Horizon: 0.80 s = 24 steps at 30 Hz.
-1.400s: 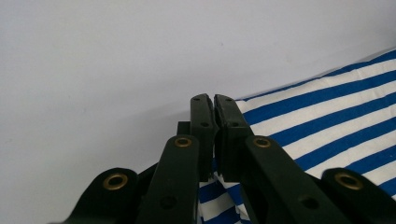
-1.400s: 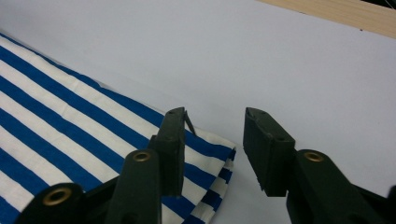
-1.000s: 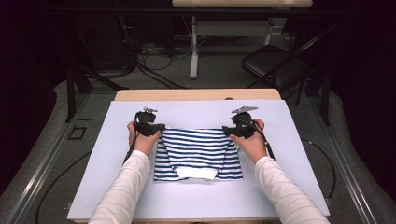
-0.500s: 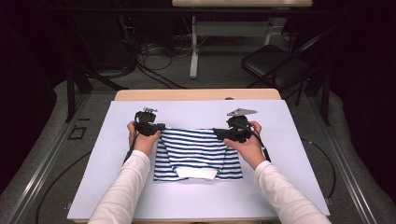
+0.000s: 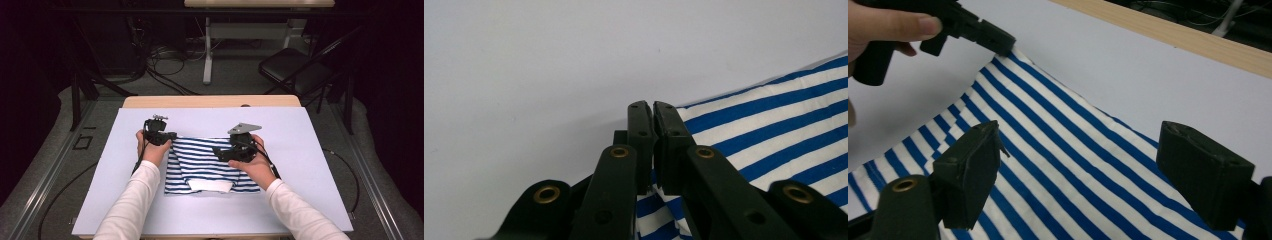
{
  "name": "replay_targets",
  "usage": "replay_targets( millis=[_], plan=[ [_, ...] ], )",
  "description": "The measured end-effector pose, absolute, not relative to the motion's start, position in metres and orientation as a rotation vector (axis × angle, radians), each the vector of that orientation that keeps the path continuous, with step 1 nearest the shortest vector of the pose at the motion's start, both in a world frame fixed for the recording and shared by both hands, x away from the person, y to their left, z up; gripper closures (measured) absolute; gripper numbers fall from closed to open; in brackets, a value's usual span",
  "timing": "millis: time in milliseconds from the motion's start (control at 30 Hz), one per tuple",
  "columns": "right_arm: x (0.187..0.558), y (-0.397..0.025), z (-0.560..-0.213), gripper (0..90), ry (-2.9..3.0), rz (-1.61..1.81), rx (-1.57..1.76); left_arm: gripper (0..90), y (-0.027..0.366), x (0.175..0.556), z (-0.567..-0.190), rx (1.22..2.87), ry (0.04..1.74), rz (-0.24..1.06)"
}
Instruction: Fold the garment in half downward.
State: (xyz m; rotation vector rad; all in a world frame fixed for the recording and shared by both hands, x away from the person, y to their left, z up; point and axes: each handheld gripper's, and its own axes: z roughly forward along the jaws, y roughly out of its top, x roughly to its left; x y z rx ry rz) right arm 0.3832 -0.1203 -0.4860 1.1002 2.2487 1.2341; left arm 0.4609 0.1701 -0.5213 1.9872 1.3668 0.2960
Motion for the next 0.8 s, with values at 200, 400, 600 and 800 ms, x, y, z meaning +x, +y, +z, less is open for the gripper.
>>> replay_targets(
  millis=[200,400,600,800],
  plan=[
    [0.373,-0.101,-0.488,16.6,2.278,1.266,1.066,86.8,0.169,0.461,-0.522,2.019,1.359,0.313],
    [0.366,-0.081,-0.493,16.0,2.312,1.263,1.013,86.8,0.17,0.461,-0.522,2.013,1.359,0.302],
    [0.359,-0.07,-0.496,16.3,2.319,1.276,0.987,86.8,0.17,0.462,-0.522,2.012,1.357,0.297],
    [0.355,-0.064,-0.499,16.6,2.327,1.278,0.966,86.8,0.17,0.464,-0.525,2.012,1.364,0.29]
  ],
)
